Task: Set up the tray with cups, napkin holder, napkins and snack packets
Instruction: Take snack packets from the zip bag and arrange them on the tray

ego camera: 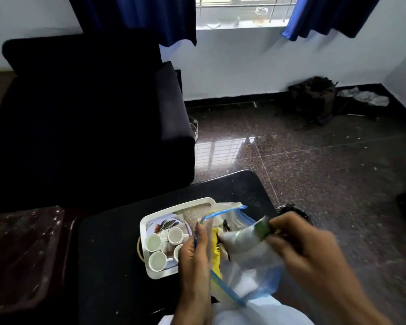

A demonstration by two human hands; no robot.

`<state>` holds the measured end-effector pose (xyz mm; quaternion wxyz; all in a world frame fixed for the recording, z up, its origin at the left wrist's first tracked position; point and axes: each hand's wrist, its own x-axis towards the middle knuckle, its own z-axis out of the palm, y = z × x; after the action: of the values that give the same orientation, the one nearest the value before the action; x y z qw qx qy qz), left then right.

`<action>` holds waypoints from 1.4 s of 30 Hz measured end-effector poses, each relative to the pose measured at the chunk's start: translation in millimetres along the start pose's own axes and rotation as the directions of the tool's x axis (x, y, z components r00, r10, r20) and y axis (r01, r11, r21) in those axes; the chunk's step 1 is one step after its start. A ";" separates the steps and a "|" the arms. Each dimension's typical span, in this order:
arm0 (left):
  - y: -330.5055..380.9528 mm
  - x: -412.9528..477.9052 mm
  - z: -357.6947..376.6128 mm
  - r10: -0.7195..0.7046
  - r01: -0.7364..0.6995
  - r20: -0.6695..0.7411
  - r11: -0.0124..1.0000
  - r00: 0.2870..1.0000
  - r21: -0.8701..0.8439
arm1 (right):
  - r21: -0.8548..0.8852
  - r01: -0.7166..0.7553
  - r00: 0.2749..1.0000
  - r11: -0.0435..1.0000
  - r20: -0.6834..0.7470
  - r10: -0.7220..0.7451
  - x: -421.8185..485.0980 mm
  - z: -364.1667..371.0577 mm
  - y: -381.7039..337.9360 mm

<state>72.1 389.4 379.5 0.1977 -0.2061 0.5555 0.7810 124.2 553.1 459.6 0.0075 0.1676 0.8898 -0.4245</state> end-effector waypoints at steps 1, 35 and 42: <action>2.4 1.4 0.6 0.001 -0.001 -0.006 1.000 1.000 -0.015 | 0.070 -0.002 0.998 0.998 -0.065 0.007 6.0 -16.5 5.6; -42.7 -3.2 79.5 0.163 -0.245 -0.505 0.964 0.848 -0.101 | -0.299 -0.083 0.851 0.951 0.475 0.224 195.1 107.8 357.1; -37.5 9.6 71.3 0.159 -0.206 -0.452 0.977 0.878 -0.058 | 0.479 -0.023 0.998 0.878 0.066 -0.010 172.3 37.5 183.1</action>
<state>77.0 469.3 366.1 -0.0199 -0.3357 0.5611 0.7564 12.6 681.7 271.0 -0.0030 0.1531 0.7558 -0.6367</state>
